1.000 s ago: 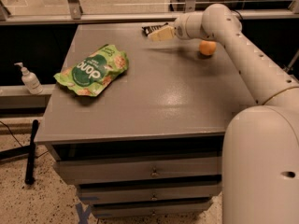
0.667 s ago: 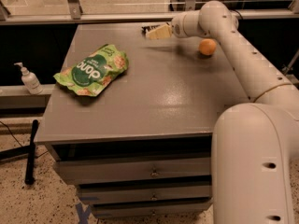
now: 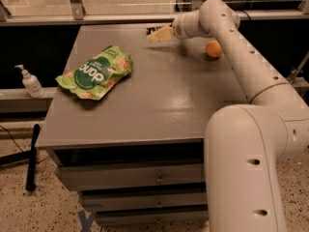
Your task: Move rxbar chocolate near orange
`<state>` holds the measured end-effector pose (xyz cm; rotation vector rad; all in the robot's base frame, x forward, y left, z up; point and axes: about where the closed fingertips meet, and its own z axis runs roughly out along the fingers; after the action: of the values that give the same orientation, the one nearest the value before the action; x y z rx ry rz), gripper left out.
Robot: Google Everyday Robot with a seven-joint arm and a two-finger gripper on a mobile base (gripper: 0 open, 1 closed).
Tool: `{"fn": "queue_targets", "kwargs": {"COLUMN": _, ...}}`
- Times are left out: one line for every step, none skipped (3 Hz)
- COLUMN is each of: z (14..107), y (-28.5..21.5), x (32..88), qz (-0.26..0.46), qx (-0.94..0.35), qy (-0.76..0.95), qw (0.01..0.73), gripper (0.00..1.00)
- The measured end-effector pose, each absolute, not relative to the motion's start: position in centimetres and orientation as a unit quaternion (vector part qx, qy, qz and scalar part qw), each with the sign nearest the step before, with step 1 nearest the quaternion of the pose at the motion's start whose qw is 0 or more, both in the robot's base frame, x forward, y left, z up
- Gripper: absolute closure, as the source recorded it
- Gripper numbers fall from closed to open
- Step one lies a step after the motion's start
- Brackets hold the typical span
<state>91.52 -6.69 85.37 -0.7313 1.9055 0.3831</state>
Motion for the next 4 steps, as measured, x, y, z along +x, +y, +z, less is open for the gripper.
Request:
{"fn": "queue_targets", "kwargs": {"z": 84.5, "y": -7.0, "x": 92.1, "qz": 0.145, "qx": -0.299, "qy": 0.797, "qw": 0.504, "gripper": 0.00}}
{"fn": "queue_targets", "kwargs": {"z": 83.9, "y": -7.4, "x": 93.5, "qz": 0.129, "qx": -0.291, "qy": 0.800, "qw": 0.508, "gripper": 0.00}}
{"fn": "queue_targets", "kwargs": {"z": 83.8, "y": -7.3, "x": 93.9, "qz": 0.128, "qx": -0.290, "qy": 0.800, "qw": 0.509, "gripper": 0.00}}
{"fn": "queue_targets", "kwargs": {"z": 83.5, "y": -7.1, "x": 94.3, "qz": 0.131, "qx": -0.288, "qy": 0.801, "qw": 0.507, "gripper": 0.18}}
